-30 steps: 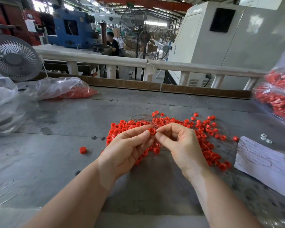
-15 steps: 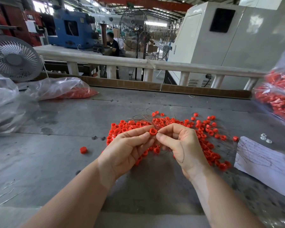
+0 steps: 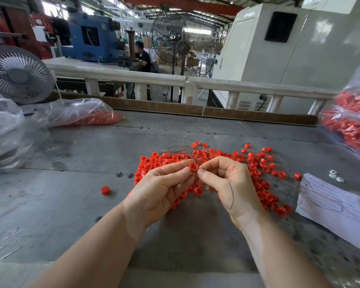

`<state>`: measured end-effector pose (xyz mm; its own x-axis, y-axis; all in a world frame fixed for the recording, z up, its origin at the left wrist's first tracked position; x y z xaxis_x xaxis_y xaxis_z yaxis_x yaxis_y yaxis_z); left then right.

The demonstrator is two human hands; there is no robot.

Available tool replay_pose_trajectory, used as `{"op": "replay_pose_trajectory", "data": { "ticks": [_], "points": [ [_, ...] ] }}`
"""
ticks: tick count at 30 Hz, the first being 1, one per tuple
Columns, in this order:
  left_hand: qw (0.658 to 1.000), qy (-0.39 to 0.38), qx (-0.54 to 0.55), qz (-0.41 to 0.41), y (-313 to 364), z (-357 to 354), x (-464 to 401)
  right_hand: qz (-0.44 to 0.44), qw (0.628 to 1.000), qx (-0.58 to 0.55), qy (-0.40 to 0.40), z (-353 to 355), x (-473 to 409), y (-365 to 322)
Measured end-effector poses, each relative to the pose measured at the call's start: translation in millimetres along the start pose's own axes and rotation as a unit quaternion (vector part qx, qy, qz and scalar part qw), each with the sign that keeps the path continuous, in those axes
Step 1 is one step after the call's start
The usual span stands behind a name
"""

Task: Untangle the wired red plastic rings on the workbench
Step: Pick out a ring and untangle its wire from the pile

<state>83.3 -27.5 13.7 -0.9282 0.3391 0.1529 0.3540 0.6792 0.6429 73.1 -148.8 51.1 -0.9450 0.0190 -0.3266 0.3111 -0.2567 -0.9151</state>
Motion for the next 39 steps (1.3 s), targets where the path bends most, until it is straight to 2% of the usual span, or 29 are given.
{"op": "replay_pose_trajectory", "data": {
  "ticks": [30,39],
  "points": [
    [1.000,0.005,-0.007,-0.004,0.8,-0.6,1.6,0.008,1.000,0.009,-0.003,0.5,0.4,-1.1],
    [1.000,-0.005,-0.011,0.000,0.1,-1.3,1.3,-0.020,1.000,-0.019,-0.009,1.5,-0.7,3.2]
  ]
}}
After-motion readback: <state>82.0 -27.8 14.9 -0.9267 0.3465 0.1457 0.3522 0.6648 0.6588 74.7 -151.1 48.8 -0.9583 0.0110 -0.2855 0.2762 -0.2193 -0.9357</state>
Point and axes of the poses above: each hand's wrist, its own x-axis away from the middle knuckle, its own z-axis out of the back of the hand, y = z × x, the point moved 8 cm from there along -x, towards the middle knuckle, and after that the axes turned 8 degrees about x, right-handed, at the moved point
